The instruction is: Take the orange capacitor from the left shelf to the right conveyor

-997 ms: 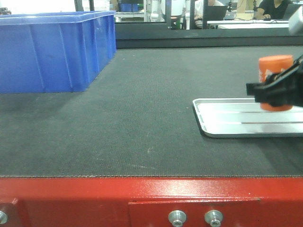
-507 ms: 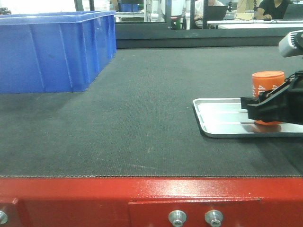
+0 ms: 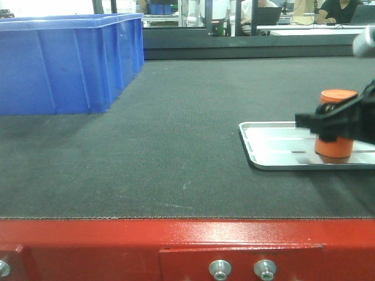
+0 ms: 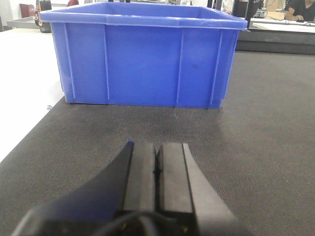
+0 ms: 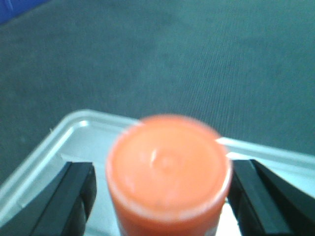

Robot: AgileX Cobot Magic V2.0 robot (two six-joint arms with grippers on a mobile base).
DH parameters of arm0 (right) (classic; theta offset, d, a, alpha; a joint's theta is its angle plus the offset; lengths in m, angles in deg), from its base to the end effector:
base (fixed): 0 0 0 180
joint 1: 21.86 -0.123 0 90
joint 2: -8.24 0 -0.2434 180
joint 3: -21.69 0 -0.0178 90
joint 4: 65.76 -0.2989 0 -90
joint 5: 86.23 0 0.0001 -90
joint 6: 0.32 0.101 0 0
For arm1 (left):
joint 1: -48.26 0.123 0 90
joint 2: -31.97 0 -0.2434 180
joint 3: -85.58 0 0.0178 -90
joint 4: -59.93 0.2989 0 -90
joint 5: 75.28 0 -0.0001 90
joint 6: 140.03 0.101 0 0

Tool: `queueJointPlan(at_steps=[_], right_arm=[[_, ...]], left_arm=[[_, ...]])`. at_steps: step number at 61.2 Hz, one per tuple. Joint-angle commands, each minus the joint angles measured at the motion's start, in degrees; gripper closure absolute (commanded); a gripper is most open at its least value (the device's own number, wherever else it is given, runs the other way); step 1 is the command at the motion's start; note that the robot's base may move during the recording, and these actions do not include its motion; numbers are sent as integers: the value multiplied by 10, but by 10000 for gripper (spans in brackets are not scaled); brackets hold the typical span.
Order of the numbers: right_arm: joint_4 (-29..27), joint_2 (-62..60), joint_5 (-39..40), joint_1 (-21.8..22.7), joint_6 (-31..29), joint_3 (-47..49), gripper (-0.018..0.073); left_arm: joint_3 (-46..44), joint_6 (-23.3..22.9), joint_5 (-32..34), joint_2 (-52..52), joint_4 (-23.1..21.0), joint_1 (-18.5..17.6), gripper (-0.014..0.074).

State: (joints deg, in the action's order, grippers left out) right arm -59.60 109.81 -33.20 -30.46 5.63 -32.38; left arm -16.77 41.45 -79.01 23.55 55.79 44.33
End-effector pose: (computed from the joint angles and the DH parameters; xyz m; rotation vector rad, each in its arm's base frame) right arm 0.2819 0.0514 0.0742 -0.1613 1.7906 0.2123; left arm 0.1568 -0.0113 0.1972 0.0212 1.5678 -0.0940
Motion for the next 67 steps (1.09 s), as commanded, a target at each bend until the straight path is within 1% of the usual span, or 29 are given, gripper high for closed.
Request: queueJointPlan(at_steps=[1, 6, 13, 18, 24, 26, 31, 37, 39, 44, 50, 54, 67], right_arm=[[6, -68, 4, 4, 0, 11, -74], [6, -128, -54, 4, 1, 12, -72], [6, -221, -161, 4, 3, 16, -72], [6, -290, -215, 4, 5, 17, -72], [6, -370, -293, 4, 6, 23, -42], [5, -404, -329, 4, 6, 26, -6], [5, -469, -416, 4, 6, 35, 119], [5, -536, -506, 4, 6, 42, 313], [5, -552, -530, 4, 6, 42, 365], [-11, -602, -591, 4, 6, 42, 512], [-62, -653, -640, 4, 6, 42, 504], [-79, -681, -653, 4, 6, 42, 504], [-80, -712, -655, 4, 6, 42, 504]], left_arm=[[-3, -1, 51, 7, -1, 0, 723], [-3, -1, 51, 7, -1, 0, 723], [-3, -1, 51, 7, -1, 0, 723], [-3, -1, 51, 7, -1, 0, 723], [-3, -1, 51, 7, -1, 0, 723], [-3, -1, 51, 7, -1, 0, 723], [-3, -1, 51, 7, -1, 0, 723], [-3, -1, 51, 7, -1, 0, 723], [-3, -1, 51, 7, -1, 0, 723], [-3, -1, 51, 7, -1, 0, 723], [-3, -1, 51, 7, -1, 0, 723], [-3, -1, 51, 7, -1, 0, 723], [-3, -1, 51, 7, -1, 0, 723]])
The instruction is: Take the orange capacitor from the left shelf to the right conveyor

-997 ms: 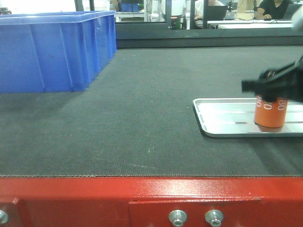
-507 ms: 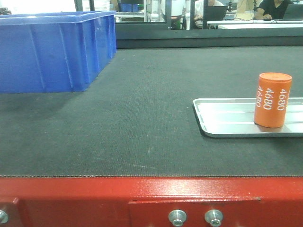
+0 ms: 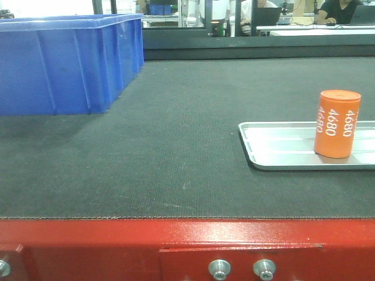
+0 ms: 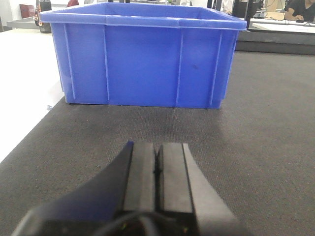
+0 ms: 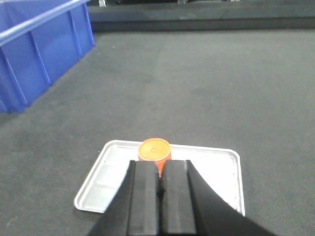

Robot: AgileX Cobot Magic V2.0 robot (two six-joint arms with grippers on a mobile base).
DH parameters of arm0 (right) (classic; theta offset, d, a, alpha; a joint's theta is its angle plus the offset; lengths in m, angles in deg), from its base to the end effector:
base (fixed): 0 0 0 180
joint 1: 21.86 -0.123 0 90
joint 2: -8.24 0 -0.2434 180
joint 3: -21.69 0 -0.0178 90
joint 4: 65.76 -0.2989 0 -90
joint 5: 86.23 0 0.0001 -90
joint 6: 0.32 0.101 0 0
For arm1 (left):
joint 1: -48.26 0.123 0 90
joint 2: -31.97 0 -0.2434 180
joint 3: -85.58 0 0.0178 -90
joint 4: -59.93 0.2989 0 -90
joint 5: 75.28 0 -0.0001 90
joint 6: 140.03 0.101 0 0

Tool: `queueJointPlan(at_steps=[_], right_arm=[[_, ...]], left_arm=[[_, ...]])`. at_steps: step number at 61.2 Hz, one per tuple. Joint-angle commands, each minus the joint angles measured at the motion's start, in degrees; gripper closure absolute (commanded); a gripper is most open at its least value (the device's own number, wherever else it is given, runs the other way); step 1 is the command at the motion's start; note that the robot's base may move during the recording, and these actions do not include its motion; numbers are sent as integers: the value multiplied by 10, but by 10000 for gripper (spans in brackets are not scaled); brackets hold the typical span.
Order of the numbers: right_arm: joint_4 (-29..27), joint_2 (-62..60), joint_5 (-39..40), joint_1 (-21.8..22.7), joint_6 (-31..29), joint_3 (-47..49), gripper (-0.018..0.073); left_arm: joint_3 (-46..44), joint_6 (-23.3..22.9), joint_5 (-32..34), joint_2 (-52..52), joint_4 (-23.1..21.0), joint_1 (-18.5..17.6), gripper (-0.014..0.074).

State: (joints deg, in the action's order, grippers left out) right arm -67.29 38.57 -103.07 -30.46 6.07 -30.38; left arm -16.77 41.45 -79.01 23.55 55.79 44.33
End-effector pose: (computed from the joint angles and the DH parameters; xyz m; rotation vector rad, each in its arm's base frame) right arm 0.1813 0.0282 0.2868 -0.0170 1.7368 0.2180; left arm 0.1568 -0.0113 0.1972 0.0212 1.5678 -0.0940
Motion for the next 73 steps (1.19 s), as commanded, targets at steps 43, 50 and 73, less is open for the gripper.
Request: queueJointPlan(at_steps=[43, 50, 73], right_arm=[[0, -110, 64, 124, -35, -61, 504], [0, -168, 87, 149, -34, -130, 504], [0, -226, 173, 150, -34, -252, 504]], left_arm=[[-3, -1, 51, 7, -1, 0, 723], [-3, -1, 51, 7, -1, 0, 723], [-3, -1, 51, 7, -1, 0, 723]])
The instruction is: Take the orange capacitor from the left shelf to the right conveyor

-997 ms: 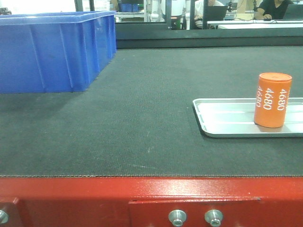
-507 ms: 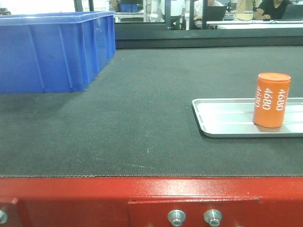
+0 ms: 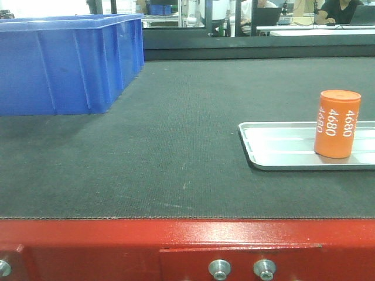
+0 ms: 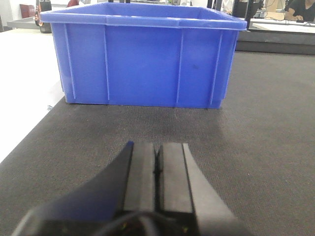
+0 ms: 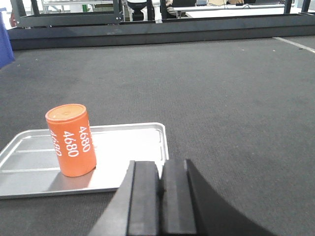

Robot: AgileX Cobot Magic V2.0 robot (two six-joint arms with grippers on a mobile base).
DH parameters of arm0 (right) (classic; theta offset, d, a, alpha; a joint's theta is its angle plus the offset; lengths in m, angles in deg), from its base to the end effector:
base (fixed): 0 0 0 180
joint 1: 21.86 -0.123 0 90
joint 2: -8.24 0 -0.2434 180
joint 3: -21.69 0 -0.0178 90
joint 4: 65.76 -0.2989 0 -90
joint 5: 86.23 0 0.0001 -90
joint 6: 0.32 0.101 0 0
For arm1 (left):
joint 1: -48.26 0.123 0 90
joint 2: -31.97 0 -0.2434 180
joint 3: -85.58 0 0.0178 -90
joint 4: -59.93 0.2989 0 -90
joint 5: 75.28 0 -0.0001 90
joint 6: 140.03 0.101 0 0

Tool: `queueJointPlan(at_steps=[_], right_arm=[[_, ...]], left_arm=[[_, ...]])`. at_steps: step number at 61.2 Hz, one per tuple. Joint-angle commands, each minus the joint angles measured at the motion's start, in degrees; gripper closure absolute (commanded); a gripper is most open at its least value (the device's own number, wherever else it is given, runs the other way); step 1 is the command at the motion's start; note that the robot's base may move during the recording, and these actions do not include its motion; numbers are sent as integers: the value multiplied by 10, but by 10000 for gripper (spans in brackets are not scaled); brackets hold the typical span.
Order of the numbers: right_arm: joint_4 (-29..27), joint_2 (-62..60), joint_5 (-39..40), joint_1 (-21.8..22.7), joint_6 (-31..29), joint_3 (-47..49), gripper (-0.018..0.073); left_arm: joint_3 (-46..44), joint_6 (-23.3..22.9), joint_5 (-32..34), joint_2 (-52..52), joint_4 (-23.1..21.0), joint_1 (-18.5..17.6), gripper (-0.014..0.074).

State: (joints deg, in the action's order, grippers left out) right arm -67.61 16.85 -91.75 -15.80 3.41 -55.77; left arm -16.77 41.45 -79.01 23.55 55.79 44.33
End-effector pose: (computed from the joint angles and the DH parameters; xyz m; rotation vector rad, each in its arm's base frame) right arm 0.1564 -0.0163 0.1948 0.1596 1.5905 -0.0041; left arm 0.1568 -0.0113 0.1972 0.0212 1.5678 -0.0940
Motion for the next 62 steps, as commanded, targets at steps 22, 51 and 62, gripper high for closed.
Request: queueJointPlan(at_steps=[22, 51, 62], right_arm=[[3, -9, 59, 4, -7, 2, 504], [3, -9, 59, 4, -7, 2, 504], [3, -9, 59, 4, -7, 2, 504]], left_arm=[[-3, -1, 51, 7, -1, 0, 723], [-3, -1, 51, 7, -1, 0, 723], [-3, -1, 51, 7, -1, 0, 723]])
